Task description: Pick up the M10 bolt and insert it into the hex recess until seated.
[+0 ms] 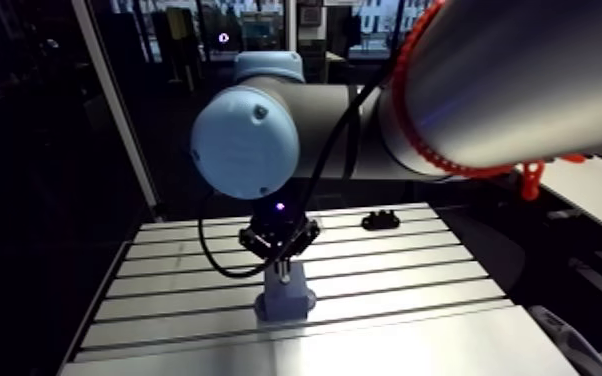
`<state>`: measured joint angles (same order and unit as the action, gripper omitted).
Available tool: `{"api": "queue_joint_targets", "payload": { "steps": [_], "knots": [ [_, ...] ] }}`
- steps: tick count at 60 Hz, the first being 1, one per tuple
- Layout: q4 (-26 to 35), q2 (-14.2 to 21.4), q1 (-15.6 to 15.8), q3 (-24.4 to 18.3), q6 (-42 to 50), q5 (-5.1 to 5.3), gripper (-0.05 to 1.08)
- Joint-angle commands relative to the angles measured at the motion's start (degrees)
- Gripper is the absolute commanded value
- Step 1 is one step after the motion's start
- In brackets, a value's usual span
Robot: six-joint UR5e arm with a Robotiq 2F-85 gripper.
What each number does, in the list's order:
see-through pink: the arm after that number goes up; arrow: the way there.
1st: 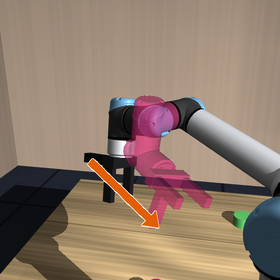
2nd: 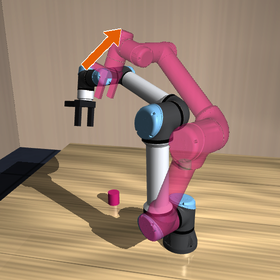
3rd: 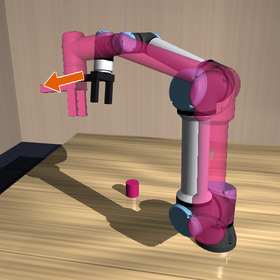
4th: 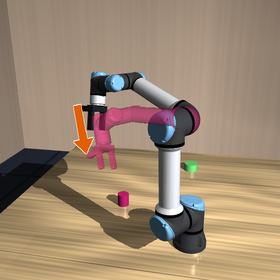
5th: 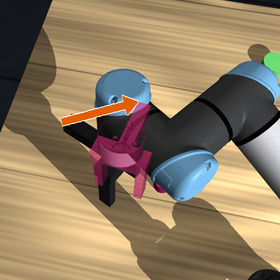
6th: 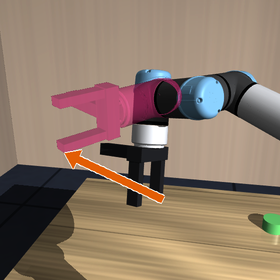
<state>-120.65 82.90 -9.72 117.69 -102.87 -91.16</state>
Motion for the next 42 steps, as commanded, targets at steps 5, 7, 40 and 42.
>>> {"api": "queue_joint_targets", "payload": {
  "steps": [5,7,40,42],
  "knots": [
    [-0.25,-1.02,-0.12,0.22,-0.85,0.07,1.08],
    [-0.25,-1.1,-0.13,0.22,-0.88,0.07,1.08],
    [-1.4,-1.81,-0.22,0.22,-2.03,0.24,1.08],
    [-1.77,-1.82,-0.22,0.22,-2.03,0.24,1.08]
  ]
}}
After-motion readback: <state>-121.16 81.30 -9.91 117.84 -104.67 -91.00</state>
